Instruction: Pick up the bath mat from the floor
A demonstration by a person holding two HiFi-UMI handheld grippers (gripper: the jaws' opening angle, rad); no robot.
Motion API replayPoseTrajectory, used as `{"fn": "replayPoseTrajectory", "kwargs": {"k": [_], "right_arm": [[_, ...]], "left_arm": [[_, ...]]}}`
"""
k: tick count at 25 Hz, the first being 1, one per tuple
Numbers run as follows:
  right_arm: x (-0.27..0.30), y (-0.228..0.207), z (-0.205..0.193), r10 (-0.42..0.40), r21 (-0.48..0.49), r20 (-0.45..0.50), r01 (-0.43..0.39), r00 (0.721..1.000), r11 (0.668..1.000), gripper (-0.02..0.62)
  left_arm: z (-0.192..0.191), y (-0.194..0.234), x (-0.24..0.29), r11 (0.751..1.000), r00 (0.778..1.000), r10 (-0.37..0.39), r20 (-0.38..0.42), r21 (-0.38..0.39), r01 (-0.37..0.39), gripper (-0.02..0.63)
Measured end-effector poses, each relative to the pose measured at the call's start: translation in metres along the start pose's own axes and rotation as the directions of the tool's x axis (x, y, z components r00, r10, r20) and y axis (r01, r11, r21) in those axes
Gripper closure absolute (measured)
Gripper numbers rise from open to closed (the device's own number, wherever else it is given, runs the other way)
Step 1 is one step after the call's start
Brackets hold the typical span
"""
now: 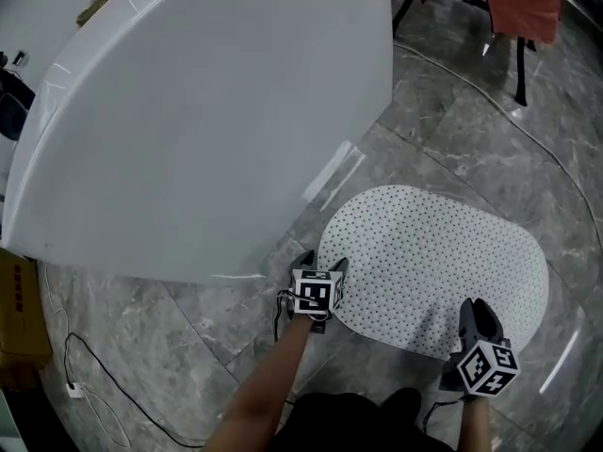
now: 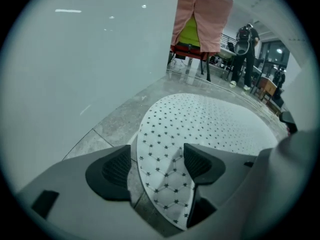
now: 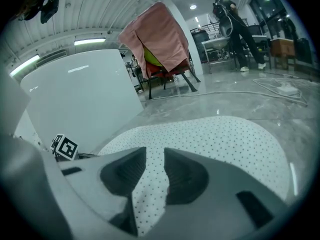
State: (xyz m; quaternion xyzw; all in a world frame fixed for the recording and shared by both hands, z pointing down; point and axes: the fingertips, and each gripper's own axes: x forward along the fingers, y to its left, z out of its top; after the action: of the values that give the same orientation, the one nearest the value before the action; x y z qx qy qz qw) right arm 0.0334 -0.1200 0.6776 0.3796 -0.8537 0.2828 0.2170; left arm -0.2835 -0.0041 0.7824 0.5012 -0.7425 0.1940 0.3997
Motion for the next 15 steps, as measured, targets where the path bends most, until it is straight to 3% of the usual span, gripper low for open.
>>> {"fn": "replayPoseTrajectory", "kwargs": {"k": [4, 9, 15], "right_arm": [[-0.006, -0.01, -0.003, -0.017, 0.002, -0.006, 0.017, 1.0, 1.0, 0.483], [-0.011, -0.019, -0.006, -0.033, 0.009, -0.009, 0.033, 0.999, 0.999, 0.482], [-0.016, -0.019, -0.011, -0.035, 0.02, -0.012, 0.035, 0.999, 0.999, 0.483]], "left_arm": [[-0.002, -0.006, 0.0, 1.0, 1.0, 0.008, -0.023, 0.014, -0.007, 0.331], [-0.003, -0.015, -0.001, 0.998, 0.997, -0.036, -0.064, 0.04, 0.039, 0.355], [-0.001, -0.042, -0.009, 0.993, 0.993, -0.095, -0.074, 0.069, 0.1, 0.475]]}}
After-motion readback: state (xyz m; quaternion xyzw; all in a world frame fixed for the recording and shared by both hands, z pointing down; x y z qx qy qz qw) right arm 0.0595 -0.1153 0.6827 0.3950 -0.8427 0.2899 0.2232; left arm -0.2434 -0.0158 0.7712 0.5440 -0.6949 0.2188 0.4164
